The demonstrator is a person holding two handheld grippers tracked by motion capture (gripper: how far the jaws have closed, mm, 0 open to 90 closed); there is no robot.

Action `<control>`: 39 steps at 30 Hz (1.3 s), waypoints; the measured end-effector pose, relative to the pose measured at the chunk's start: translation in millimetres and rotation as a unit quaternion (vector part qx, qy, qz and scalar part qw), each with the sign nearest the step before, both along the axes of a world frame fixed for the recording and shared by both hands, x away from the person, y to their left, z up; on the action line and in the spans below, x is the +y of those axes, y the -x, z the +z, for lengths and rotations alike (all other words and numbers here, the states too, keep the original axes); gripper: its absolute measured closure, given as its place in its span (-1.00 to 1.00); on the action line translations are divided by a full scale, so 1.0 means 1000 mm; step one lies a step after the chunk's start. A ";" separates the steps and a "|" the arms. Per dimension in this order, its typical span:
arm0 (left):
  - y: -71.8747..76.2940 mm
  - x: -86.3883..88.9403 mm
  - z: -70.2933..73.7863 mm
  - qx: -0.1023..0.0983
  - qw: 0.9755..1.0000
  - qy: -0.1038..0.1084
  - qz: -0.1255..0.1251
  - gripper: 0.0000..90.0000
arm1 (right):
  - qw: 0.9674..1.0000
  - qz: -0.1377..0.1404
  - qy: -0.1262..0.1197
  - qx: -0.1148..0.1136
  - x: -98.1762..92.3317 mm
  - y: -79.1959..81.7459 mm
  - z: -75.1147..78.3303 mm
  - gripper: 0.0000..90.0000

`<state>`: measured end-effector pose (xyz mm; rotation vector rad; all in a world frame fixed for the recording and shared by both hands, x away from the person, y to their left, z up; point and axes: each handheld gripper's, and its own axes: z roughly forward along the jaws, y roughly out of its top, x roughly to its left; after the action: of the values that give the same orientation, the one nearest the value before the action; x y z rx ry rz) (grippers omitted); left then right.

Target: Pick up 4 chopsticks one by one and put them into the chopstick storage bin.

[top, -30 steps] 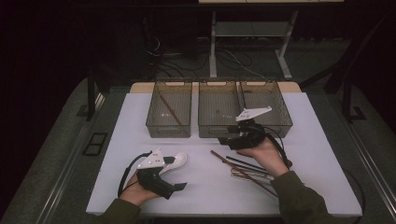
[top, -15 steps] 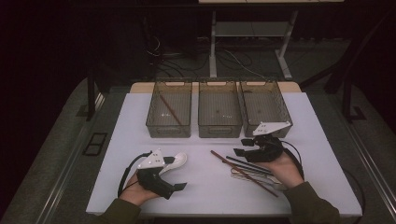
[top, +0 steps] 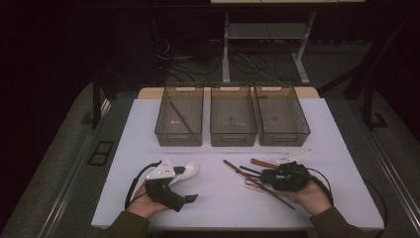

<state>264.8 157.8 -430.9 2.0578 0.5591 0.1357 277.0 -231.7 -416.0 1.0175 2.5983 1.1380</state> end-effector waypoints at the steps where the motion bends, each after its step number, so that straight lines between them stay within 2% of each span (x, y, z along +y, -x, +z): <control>1: 0.000 0.000 0.000 0.000 1.000 -0.001 -0.001 -1.00 | 1.000 0.003 0.004 0.003 0.000 0.002 -0.003 0.59; 4: 0.000 0.000 0.000 -0.001 1.000 -0.004 -0.002 -1.00 | 1.000 0.011 0.023 0.006 0.003 0.004 -0.008 0.65; 20: 0.000 -0.001 0.000 -0.001 1.000 -0.004 -0.003 -1.00 | 0.998 0.027 0.047 0.023 0.012 0.002 -0.020 0.79; 31: 0.001 -0.001 0.000 0.000 1.000 -0.003 -0.003 -1.00 | 0.998 0.021 0.045 0.031 0.010 0.000 -0.020 0.86; 39: 0.001 0.000 0.000 -0.001 1.000 -0.002 -0.003 -1.00 | 0.998 0.017 0.050 0.027 0.010 -0.001 -0.019 0.87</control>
<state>264.0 157.5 -430.5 2.0620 0.5523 0.1345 277.6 -222.0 -435.4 0.9997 2.6951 0.9896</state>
